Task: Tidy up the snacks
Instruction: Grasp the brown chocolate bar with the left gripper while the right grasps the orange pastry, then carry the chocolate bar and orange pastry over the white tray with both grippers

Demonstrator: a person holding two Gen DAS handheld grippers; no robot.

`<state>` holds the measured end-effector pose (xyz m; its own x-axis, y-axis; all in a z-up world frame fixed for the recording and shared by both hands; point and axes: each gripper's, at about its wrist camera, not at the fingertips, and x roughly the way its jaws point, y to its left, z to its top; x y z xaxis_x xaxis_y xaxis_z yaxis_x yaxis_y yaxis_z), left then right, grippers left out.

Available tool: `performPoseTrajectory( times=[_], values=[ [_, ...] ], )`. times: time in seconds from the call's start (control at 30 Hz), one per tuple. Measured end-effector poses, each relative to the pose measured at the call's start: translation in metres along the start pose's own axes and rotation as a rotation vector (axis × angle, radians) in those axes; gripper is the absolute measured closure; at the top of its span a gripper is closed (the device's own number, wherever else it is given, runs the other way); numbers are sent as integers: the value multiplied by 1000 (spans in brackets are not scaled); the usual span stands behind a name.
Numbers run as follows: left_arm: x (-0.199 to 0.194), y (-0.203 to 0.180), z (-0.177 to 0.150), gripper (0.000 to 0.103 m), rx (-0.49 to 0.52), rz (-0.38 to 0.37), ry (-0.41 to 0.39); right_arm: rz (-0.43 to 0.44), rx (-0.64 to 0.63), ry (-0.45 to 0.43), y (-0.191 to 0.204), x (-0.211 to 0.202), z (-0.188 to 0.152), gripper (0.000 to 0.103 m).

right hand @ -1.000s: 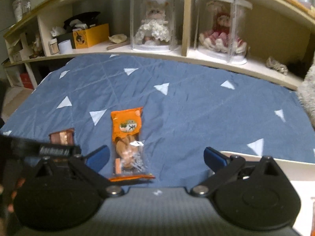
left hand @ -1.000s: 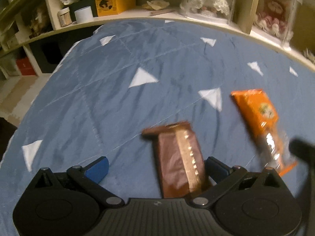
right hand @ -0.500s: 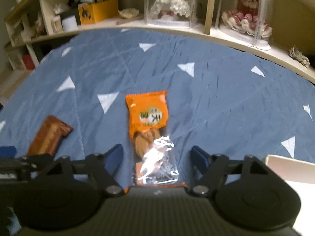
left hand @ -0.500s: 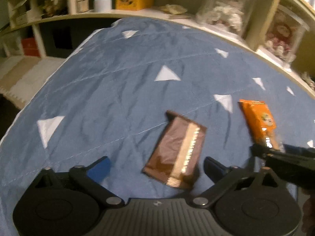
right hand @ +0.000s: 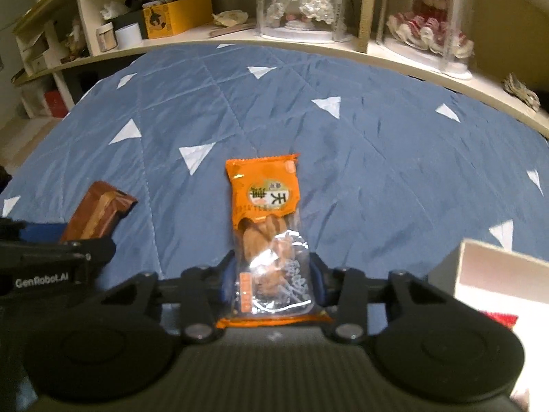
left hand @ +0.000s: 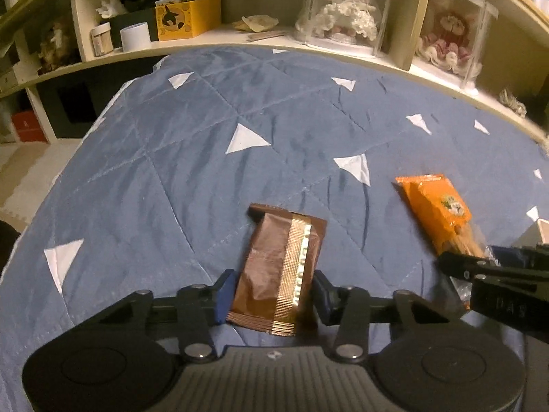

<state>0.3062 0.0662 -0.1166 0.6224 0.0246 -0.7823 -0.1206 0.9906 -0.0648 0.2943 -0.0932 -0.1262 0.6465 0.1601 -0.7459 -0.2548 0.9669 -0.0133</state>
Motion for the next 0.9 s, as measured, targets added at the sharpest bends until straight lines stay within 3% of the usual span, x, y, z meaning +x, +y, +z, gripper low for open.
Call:
performPoseTrajectory(
  times=[0.3,0.9],
  values=[
    [-24,5,-9,61,-126,-131,21,0,47,-38,1,-32,-14,58],
    [-105,-42,-26,61,-94,-247,-39,-10,107,-154,-20,-131,-49,59]
  ],
)
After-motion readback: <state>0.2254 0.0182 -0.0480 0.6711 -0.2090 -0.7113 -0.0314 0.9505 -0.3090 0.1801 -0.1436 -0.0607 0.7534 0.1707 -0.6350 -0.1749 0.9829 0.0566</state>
